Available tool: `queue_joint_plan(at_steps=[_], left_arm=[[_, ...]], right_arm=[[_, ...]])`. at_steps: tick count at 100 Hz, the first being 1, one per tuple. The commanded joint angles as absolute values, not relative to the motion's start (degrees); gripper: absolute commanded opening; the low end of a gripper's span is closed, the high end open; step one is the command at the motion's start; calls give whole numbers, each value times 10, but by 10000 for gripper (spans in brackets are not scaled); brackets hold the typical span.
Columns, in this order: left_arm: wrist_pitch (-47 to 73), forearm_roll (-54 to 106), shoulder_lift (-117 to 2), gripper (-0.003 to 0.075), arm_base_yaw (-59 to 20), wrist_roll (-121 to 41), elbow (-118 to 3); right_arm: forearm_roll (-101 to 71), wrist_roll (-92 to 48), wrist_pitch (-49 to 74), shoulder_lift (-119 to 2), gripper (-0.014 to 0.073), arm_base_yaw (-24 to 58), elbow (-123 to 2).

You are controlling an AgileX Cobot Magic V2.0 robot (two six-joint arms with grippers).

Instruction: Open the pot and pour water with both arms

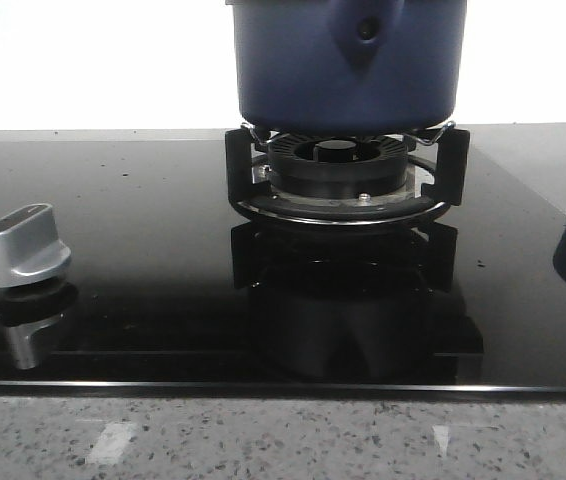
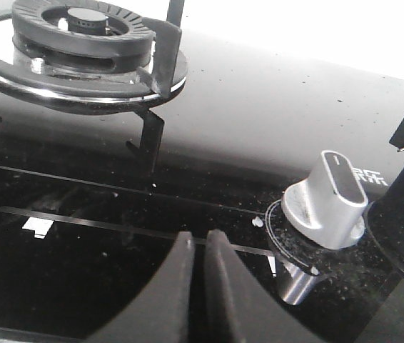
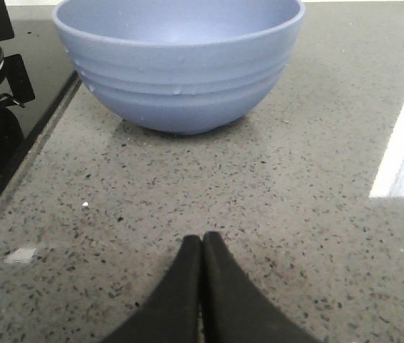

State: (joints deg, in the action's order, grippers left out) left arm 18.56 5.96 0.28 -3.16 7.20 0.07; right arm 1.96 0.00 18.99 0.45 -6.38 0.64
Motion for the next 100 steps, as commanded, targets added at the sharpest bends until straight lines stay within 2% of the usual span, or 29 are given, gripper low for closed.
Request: queue_joint_plan(at_steps=[1,16,32,57,85,100], left_arm=[[158,67,18,-20,-32,74,19],[158,67,18,-20,-32,74,19],[158,67,18,-20,-32,74,19],[150,68,18,-20,-32,74,19],[149,68,18,-20,-32,74,19],[139,68,18,-20,-32,74,19]], right_arm=[[29,0,184,16,-68,-67,22],[105,0,177,16,-68,-67,22],[246,0,97,16,-68,-67,22],[257,0,-37,16,-68,-67,22],[96,12,-90,16,-68,-67,22],[-136,46,-109,16,-68,-67,22]])
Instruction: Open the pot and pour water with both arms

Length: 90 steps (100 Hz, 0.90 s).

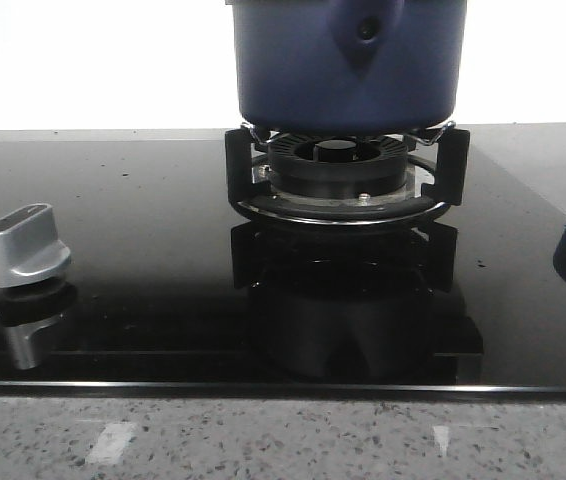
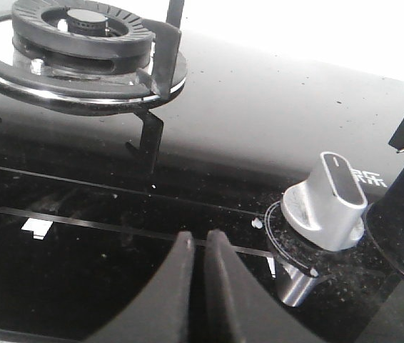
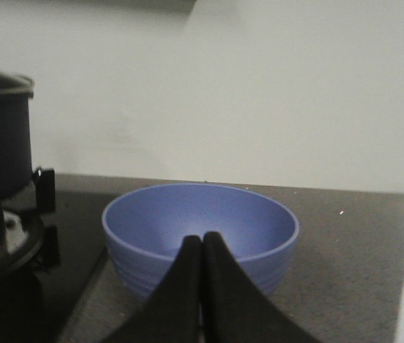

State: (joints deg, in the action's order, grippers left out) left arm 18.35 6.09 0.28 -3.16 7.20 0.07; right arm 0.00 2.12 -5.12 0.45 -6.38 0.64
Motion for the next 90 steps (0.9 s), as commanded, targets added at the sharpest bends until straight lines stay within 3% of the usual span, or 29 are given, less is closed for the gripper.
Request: queue_joint_plan(at_steps=[1,16,72,90], left_arm=[[139,68,18,-20,-32,74,19],[112,85,18,-20,-32,75,19],[4,318,18,-20,-32,77,19],[13,387,18,-20,-32,77,-1]], right_arm=[[-151,49,-110,16,-68,-67,22],[-339,58,-111,16,-68,-67,21],[-344,58,-166,16,-68,-67,18],[-334,51,-32,16,-68,-67,-27]])
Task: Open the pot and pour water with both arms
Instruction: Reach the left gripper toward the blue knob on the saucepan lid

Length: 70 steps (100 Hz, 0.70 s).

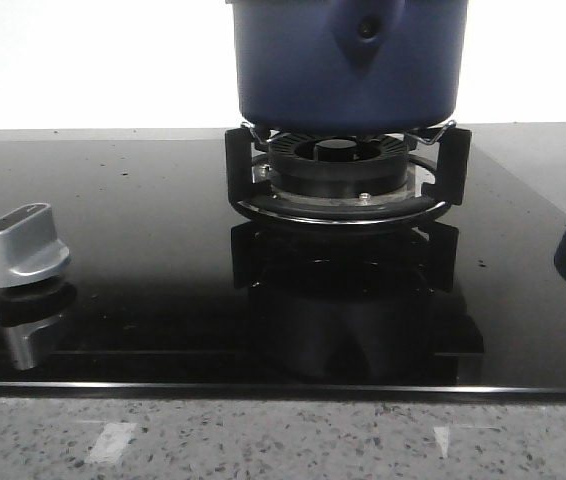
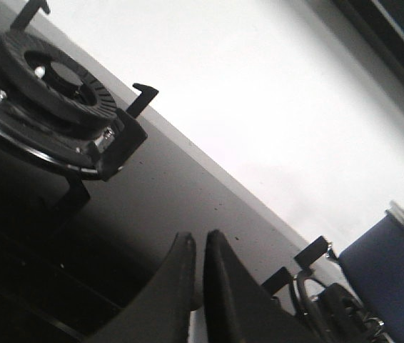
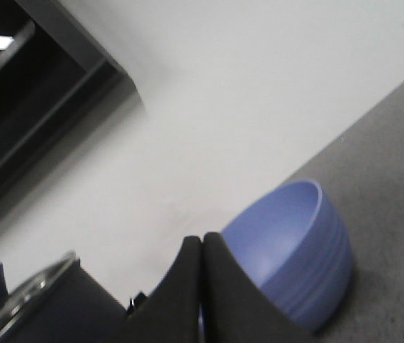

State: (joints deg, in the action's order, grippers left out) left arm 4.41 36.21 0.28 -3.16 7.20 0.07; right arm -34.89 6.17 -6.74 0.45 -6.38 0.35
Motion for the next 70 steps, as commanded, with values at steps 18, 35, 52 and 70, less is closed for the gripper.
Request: queue_joint_plan(at_steps=[18,35,52,70], left_arm=[[90,325,5,-20,-32,43,-71],[157,323,-37,-20,-32,-135,-160],[178,329,-96,10,-34,-233,-219],[179,406,-156,335,-87,-361,-259]], right_arm=[[-273,-14,134,9,-68,-67,-142],[-269,-107,291,-44,-68,-67,-244],[-266,-146,382,-109,-68,-67,-315],[-254,-162,375,-137,-65,-66,-359]])
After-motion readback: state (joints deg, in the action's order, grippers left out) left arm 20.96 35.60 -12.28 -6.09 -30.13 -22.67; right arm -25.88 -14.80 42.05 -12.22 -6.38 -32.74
